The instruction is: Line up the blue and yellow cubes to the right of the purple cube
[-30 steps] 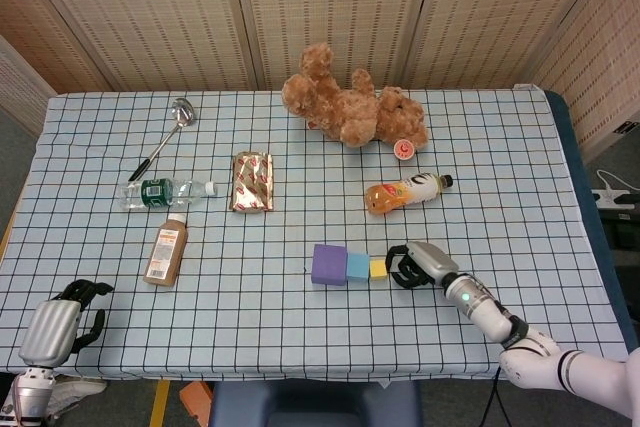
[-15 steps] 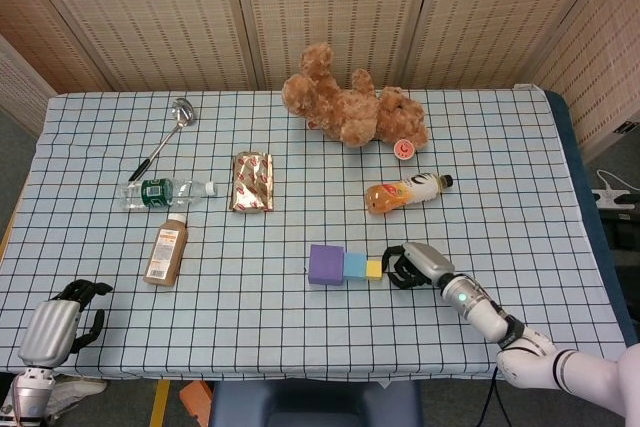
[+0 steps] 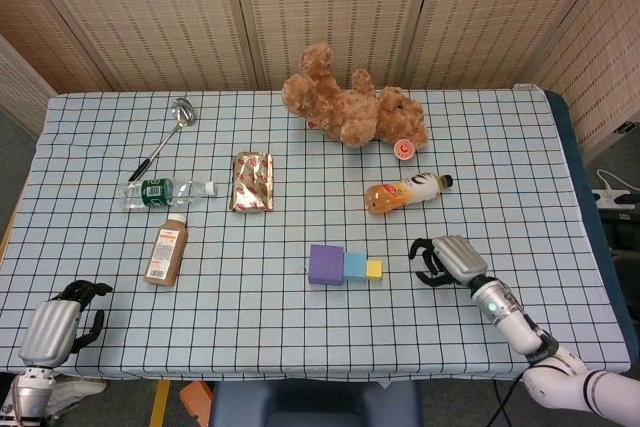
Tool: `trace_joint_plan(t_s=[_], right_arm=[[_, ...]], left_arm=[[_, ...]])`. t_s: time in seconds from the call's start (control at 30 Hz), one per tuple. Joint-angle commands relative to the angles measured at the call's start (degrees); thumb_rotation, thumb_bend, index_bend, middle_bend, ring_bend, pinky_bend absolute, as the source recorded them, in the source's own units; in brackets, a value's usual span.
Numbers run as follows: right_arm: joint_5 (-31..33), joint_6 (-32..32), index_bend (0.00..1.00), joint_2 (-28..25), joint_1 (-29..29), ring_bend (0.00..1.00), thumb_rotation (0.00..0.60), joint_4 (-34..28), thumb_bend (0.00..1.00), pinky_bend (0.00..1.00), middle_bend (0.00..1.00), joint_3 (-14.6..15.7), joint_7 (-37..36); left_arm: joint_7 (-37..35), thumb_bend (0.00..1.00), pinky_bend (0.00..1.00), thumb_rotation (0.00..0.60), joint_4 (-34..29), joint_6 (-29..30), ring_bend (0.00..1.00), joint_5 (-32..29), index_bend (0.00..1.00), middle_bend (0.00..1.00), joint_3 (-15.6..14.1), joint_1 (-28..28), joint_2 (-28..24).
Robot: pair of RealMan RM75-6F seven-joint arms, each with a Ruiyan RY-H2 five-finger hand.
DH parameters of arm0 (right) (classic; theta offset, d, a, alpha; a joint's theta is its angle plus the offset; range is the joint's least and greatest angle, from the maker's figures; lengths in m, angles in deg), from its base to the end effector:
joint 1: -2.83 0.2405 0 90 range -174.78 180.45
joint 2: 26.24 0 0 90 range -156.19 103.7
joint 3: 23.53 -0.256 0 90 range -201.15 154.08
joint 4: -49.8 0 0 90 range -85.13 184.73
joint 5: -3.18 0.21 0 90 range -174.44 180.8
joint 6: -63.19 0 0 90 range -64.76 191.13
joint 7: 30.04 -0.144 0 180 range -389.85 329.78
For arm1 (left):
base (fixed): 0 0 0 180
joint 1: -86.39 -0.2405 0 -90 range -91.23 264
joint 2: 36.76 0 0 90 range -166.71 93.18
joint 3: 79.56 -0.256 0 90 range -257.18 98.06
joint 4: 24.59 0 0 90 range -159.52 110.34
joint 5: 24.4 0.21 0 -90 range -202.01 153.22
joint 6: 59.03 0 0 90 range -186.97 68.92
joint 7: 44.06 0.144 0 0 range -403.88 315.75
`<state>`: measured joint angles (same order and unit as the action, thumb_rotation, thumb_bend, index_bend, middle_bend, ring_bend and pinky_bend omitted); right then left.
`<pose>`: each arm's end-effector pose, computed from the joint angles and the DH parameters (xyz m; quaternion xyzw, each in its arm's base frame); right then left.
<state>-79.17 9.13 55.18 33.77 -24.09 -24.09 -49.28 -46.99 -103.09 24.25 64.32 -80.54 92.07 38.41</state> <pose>-0.2738 -0.3020 0.0187 0.6908 -0.5128 0.3577 0.3630 -0.3361 0.1733 0.1018 -0.6283 -0.4012 -0.3712 0.5536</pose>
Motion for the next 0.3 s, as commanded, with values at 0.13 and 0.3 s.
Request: trace_joint_plan(t_s=[0.13,0.3], right_arm=[[2.47,-18.22,0.40,0.18,-10.28,0.32,0.600,-0.64,0.13,0.71,0.40,-0.87,18.15],[1.96,-22.48,0.39,1.50,-12.80,0.24,0.600,2.19,0.12,0.61,0.36,-1.40,19.06]], left_arm=[[0.71,0.54,0.52,0.600,0.03,-0.23,0.24,-0.30,0.35,0.38,0.11,0.05,0.22],[1.55,0.54,0.52,0.600,0.26,-0.51,0.24,-0.37,0.35,0.38,0.16,0.23,0.60]])
